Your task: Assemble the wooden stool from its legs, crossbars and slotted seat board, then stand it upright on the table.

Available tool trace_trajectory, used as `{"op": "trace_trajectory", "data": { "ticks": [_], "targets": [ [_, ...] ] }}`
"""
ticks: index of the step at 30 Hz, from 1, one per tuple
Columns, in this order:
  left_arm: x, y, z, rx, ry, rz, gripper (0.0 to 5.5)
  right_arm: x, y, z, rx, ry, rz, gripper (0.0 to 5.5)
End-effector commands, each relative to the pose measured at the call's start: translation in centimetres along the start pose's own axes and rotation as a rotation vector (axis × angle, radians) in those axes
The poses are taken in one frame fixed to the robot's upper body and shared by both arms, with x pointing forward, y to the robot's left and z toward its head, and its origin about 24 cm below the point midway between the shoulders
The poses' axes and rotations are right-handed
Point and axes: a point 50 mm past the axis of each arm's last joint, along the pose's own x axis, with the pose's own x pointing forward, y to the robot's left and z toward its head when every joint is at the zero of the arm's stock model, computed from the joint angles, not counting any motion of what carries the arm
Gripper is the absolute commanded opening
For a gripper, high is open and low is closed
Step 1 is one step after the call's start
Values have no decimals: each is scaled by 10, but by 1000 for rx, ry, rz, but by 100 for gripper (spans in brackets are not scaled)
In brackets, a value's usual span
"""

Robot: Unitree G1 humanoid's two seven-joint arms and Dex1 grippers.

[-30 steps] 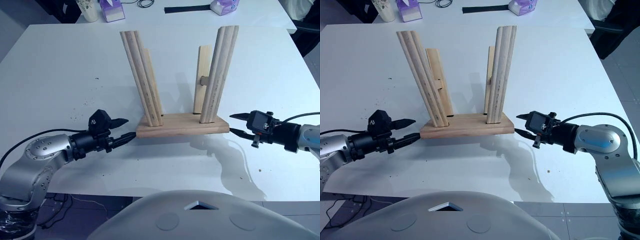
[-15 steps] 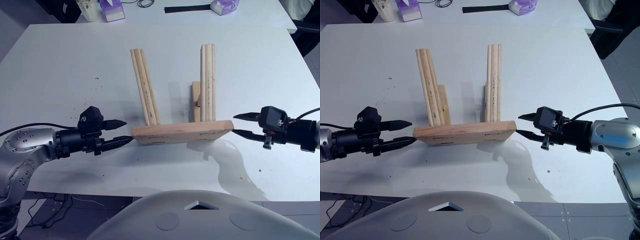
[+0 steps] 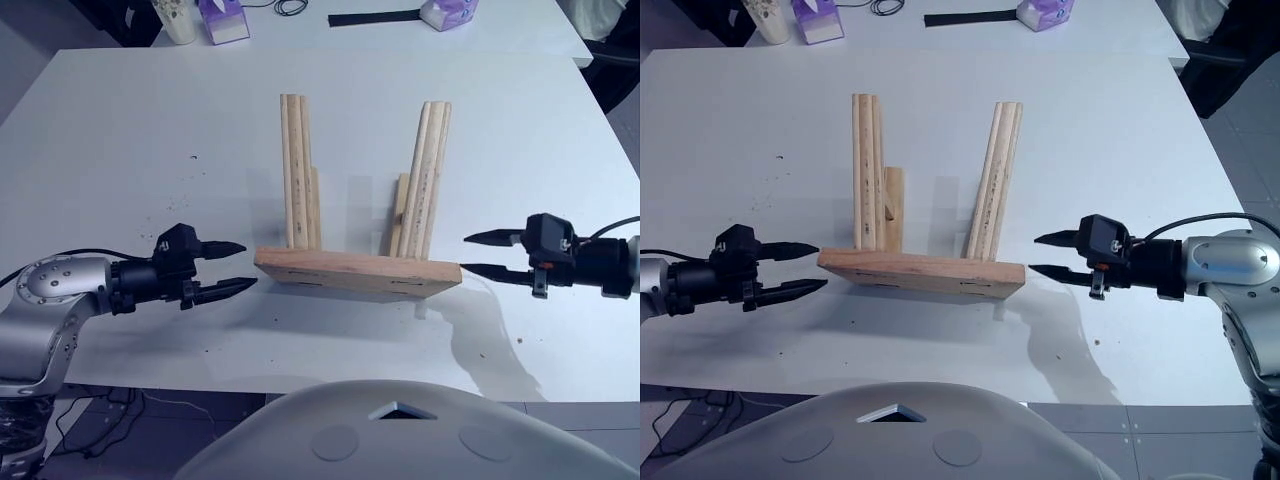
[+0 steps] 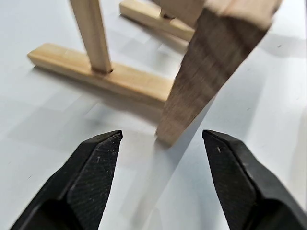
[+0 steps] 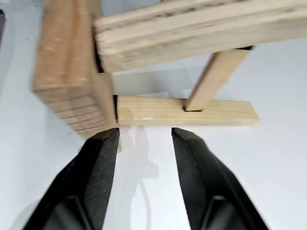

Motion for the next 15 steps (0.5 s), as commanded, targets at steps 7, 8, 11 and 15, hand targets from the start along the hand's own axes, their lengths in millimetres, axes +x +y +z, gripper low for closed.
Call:
{"op": "trace_trajectory", "data": {
  "ticks": [7,8,11,15],
  "targets": [
    [36,-3,-43,151,96,-73,364,34,15,-51,48,78,135,290],
    [41,1,-43,167,89,-68,364,38,16,-54,45,79,141,290],
    [49,13,-43,206,69,-38,364,50,16,-59,33,76,150,290],
    [58,17,-43,231,47,-55,364,62,18,-62,27,63,151,290]
  ]
}}
